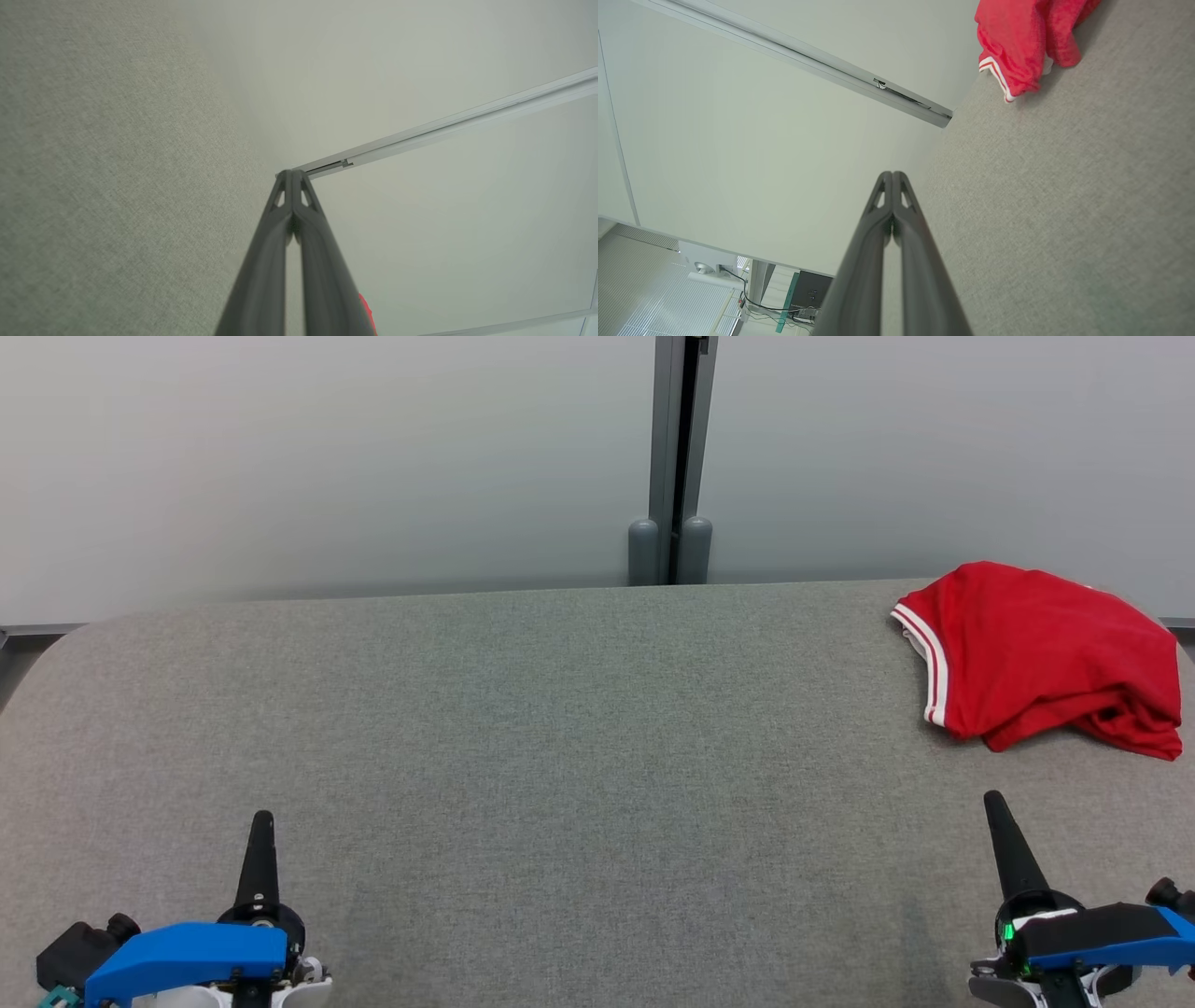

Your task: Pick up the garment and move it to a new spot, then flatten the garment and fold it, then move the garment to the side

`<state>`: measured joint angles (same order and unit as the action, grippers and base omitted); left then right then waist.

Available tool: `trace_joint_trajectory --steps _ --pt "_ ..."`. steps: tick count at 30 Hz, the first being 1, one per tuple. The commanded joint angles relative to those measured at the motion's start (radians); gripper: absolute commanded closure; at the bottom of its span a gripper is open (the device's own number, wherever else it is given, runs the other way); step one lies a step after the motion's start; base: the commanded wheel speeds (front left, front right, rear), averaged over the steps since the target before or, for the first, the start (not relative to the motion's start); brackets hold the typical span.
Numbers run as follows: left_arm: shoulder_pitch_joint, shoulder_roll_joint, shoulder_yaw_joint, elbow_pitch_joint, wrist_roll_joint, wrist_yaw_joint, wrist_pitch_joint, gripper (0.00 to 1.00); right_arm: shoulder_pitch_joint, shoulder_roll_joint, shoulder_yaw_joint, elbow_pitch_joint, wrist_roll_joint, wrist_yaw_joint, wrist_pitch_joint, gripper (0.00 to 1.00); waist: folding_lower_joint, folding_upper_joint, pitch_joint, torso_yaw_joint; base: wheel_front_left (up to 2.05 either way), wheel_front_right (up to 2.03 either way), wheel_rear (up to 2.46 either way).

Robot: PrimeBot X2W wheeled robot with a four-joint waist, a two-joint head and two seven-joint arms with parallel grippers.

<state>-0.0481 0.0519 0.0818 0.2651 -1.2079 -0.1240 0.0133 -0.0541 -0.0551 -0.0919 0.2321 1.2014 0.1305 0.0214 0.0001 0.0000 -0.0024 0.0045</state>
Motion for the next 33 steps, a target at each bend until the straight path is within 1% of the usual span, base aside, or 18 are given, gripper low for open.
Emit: trace_joint_trajectory --steps 1,20,33 --pt "-0.025 0.0 0.004 -0.01 -0.022 -0.007 0.006 1.0 -0.021 0.001 -0.004 -0.005 0.025 0.0 0.006 1.0 0.0 0.0 0.0 0.0 0.0 0.0 0.0" --pt "-0.045 -0.001 0.019 -0.016 -0.191 -0.009 0.05 1.0 -0.038 0.003 -0.012 0.003 0.197 0.0 0.046 1.0 0.0 0.0 0.002 -0.002 0.0 0.0 0.0" --pt "-0.054 -0.002 0.025 -0.019 -0.285 -0.009 0.074 1.0 -0.048 0.004 -0.018 0.007 0.291 0.0 0.067 1.0 -0.0001 0.0 0.004 -0.003 0.0 0.0 0.0"
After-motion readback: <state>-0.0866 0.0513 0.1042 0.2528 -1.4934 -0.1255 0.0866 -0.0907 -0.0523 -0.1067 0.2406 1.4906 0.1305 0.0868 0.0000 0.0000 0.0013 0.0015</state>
